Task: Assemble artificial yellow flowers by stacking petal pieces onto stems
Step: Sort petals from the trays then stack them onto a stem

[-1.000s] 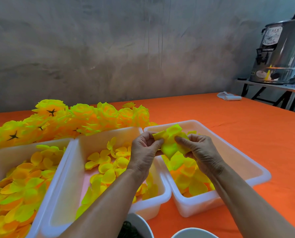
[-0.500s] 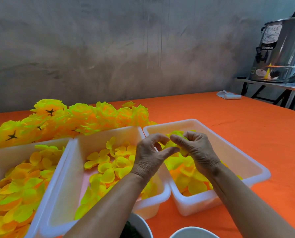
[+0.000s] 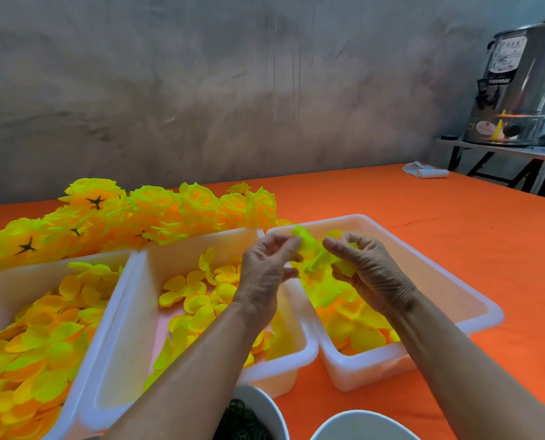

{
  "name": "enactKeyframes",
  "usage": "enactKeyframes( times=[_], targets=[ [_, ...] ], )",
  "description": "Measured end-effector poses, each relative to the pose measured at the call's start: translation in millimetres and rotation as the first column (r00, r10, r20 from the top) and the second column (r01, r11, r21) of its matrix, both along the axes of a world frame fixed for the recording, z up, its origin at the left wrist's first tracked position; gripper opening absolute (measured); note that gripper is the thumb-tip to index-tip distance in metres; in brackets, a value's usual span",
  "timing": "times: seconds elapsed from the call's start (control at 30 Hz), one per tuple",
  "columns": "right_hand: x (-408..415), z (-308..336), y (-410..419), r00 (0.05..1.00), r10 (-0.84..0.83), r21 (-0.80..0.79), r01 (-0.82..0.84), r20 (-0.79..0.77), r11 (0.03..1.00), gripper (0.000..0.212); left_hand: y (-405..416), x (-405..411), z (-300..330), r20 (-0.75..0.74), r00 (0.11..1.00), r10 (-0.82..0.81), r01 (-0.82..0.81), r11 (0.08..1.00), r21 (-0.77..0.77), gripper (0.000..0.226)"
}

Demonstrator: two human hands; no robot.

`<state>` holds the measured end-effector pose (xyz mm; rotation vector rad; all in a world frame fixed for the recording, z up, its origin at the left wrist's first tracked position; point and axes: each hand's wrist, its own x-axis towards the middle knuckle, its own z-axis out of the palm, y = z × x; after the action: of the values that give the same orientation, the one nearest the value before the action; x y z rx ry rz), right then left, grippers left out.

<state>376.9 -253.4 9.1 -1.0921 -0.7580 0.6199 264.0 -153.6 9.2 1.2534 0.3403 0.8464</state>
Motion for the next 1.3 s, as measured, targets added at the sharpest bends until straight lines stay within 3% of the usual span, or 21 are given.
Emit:
enactKeyframes(
  times=[0.1,0.33,0.5,0.6,0.67,0.73,0.83,0.9,1.07,1.23,1.3],
  targets=[
    [3.8,-5.4,1.8,0.987,-0.126,-0.026,0.129,0.096,0.991,0.042,5.0,0.5,-0.6,-0.006,0.99,0.14,-0.14,0.988,-0.072,0.022],
    [4.1,-9.4,3.8,0.952,-0.239,0.012,0.241,0.191,0.97,0.043,5.7,2.1,-2.6,0.052,0.982,0.183,-0.174,0.974,-0.145,0.025],
    [4.4,-11.7,4.6,0.928,-0.241,-0.005,0.253,0.284,0.968,0.044,6.7,2.9,-7.4,-0.053,0.992,0.117,-0.119,0.992,-0.034,0.03],
    [7.3,-13.2,5.6,0.901,-0.308,0.015,0.319,0.305,0.948,0.045,4.8,4.1,-8.6,-0.104,0.984,0.145,-0.144,0.989,0.014,0.014],
    [11.8,-14.1,5.3,0.835,-0.442,0.018,0.462,0.328,0.887,0.046,5.5,4.4,-8.6,-0.1,0.969,0.226,-0.225,0.974,0.021,0.017],
    [18.4,-15.2,4.2,0.71,-0.61,0.001,0.651,0.352,0.759,0.045,10.3,4.0,-7.6,-0.058,0.951,0.303,-0.305,0.952,-0.036,0.017],
    [27.6,-15.8,1.7,0.584,-0.764,-0.059,0.803,0.273,0.593,0.031,13.5,2.8,-6.1,-0.019,0.948,0.319,-0.318,0.936,-0.152,0.013],
    [27.5,-16.0,0.9,0.553,-0.779,-0.079,0.827,0.296,0.556,0.017,10.0,1.4,-5.3,-0.003,0.971,0.24,-0.238,0.961,-0.142,0.01],
    [25.3,-13.7,-3.8,0.466,-0.828,-0.129,0.884,0.312,0.449,0.007,7.8,-0.9,-3.3,0.028,0.989,0.145,-0.14,0.979,-0.149,0.003],
    [29.0,-15.9,-7.3,0.53,-0.679,-0.361,0.847,0.507,0.391,0.025,4.9,-1.9,-3.0,0.029,0.994,0.102,-0.098,0.988,-0.116,0.002],
    [27.0,-15.3,-7.0,0.482,-0.636,-0.344,0.876,0.603,0.338,0.031,4.2,-0.8,-2.8,0.046,0.994,0.099,-0.092,0.987,-0.131,0.005]
  ],
)
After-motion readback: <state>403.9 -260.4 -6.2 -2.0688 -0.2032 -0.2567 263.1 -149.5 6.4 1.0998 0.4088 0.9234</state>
